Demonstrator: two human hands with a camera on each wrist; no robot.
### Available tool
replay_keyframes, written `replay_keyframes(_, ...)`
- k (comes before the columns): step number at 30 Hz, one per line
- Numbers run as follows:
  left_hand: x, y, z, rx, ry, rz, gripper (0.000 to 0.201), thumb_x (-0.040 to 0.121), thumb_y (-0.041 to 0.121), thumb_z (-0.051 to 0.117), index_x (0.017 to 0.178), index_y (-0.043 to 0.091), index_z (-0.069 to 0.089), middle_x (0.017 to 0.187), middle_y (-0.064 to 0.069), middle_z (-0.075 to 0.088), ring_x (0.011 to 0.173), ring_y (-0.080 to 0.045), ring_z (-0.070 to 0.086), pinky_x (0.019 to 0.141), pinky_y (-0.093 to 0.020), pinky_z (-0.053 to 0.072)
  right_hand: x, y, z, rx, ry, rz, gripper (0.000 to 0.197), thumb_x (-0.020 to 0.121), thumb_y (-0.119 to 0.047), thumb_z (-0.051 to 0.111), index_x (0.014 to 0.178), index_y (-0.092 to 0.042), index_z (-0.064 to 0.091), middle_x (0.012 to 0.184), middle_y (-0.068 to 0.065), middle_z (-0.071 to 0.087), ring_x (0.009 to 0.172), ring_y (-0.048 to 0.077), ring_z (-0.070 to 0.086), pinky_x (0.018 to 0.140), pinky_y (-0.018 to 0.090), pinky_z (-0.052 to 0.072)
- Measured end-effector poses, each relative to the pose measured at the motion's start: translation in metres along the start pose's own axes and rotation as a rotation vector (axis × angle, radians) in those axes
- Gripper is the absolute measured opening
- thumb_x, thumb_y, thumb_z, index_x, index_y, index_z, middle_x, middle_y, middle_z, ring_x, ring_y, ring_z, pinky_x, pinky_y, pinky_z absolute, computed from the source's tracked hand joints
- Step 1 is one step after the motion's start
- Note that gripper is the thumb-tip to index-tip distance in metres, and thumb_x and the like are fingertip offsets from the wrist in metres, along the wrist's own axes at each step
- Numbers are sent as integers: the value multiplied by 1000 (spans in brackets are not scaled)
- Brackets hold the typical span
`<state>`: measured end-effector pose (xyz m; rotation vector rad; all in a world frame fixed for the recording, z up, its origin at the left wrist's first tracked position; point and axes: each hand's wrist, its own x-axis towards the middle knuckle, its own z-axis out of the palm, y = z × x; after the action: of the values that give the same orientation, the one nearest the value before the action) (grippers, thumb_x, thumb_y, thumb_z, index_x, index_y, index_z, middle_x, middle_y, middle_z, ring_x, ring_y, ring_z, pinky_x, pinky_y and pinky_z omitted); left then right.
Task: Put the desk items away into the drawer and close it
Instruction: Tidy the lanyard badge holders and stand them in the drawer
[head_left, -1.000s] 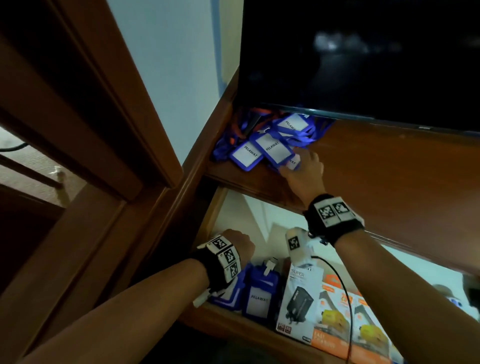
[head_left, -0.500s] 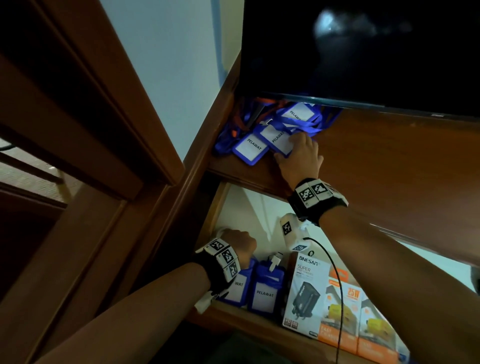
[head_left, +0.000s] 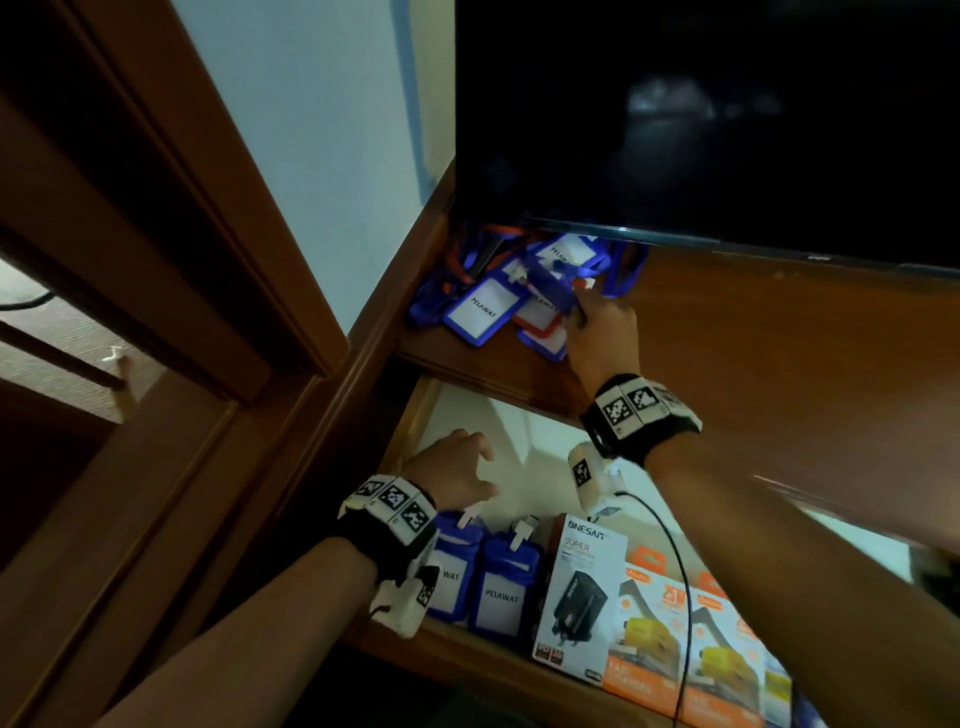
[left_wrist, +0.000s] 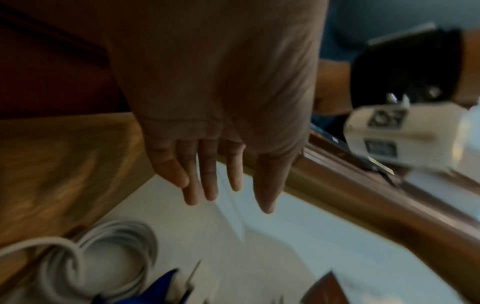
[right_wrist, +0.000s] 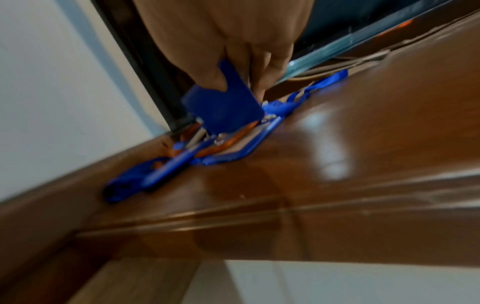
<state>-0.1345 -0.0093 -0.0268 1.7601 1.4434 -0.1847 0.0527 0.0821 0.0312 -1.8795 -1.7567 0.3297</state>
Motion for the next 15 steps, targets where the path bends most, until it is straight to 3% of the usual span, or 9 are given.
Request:
replay_keyframes(2,-3,9,-7,-172,73,14,34,83,36,67,111,21,55,114,2,54,99,-15,56,88,-31,47,-14,4,-11,33,10,50,21,93,-5,46,107,-2,62,79,14,60,79,31,58,67,21,27)
replay_keyframes(5,-13,34,-16,-517,211,51,20,89,35,61,103,20,61,98,5,60,93,-14,58,79,-27,45,-50,10,-24,83,26,93,19,94,-6,48,101,-2,65,87,19,67,82,36,61,63,21,20)
replay_keyframes(9,-21,82,-26,-865,195,1,37,91,53,48,117,26,56,108,3,63,95,-11,62,85,-31,49,-99,16,-26,206,170,58,25,86,-8,52,103,-7,70,77,13,68,66,29,61,59,22,32)
replay_keyframes(11,-20,104,-27,-987,158,-65,42,88,61,47,116,29,53,111,4,63,95,-14,64,83,-32,50,-115,18,-27,245,227,-11,30,80,-9,54,103,-10,73,77,8,70,63,21,58,59,18,35)
replay_keyframes(13,-17,121,-25,-1091,167,-89,37,89,55,52,115,29,53,111,-1,65,95,-18,66,79,-34,48,-124,22,-33,301,236,-78,27,78,-8,56,98,-11,74,80,3,72,63,17,57,61,18,41)
replay_keyframes(15,-14,133,-22,-1169,211,-87,34,93,38,54,124,26,48,112,-5,65,97,-21,65,74,-31,47,-127,29,-40,322,212,-118,26,76,-6,58,95,-11,75,81,1,72,65,18,58,60,27,49)
